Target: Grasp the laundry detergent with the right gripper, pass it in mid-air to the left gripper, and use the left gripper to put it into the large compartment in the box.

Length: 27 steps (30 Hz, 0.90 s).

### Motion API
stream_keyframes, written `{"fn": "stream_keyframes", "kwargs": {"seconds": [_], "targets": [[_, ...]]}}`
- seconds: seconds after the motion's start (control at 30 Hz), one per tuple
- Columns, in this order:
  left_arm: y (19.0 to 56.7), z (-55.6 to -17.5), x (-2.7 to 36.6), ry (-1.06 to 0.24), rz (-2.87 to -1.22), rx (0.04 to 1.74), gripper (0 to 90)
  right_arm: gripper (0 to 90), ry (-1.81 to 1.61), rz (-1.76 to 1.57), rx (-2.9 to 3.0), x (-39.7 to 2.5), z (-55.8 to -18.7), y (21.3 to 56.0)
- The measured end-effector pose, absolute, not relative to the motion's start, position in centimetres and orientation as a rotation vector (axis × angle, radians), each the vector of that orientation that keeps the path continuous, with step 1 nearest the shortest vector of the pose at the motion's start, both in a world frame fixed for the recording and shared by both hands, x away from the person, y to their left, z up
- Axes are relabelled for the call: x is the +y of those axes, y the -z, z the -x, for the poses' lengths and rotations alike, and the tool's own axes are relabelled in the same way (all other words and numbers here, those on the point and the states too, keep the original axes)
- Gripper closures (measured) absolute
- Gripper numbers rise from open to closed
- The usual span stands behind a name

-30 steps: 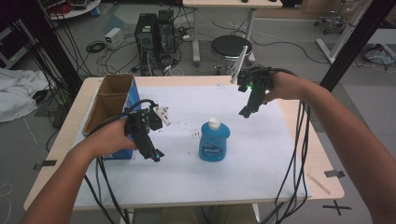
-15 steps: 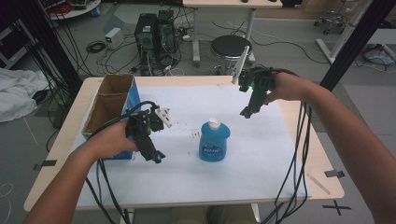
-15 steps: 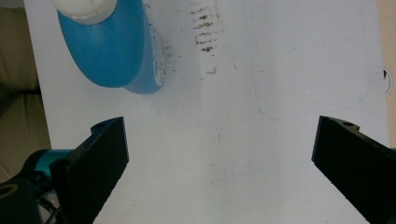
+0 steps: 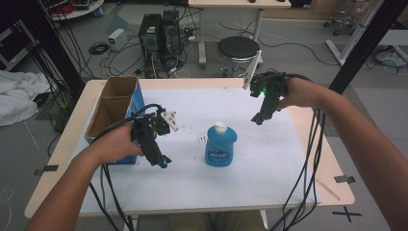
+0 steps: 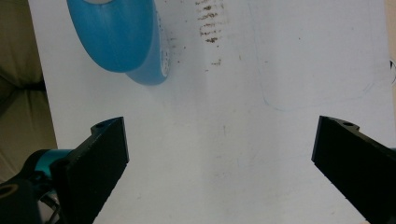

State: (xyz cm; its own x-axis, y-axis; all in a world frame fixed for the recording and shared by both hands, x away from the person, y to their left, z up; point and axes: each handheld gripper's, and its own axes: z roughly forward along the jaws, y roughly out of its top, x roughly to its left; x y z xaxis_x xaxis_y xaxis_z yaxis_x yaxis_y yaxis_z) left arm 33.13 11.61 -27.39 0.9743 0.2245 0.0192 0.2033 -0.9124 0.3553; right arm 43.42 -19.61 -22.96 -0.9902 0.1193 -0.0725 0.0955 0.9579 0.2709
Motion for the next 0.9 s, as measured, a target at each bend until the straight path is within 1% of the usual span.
{"fn": "stream_keyframes", "kwargs": {"seconds": [0.27, 0.6, 0.9], "targets": [[27.4, -33.5, 11.6, -0.092, -2.764, 0.297, 6.0, 2.8, -0.451, -0.196, 3.009, -20.4, -42.8, 22.8], [27.5, -33.6, 11.7, -0.086, -2.776, 0.294, 6.0, 2.8, -0.485, -0.173, 3.013, -21.2, -41.3, 23.7], [27.7, -33.7, 11.6, -0.087, -2.773, 0.291, 6.0, 2.8, -0.613, -0.208, 3.004, -22.2, -40.0, 24.9]]}}
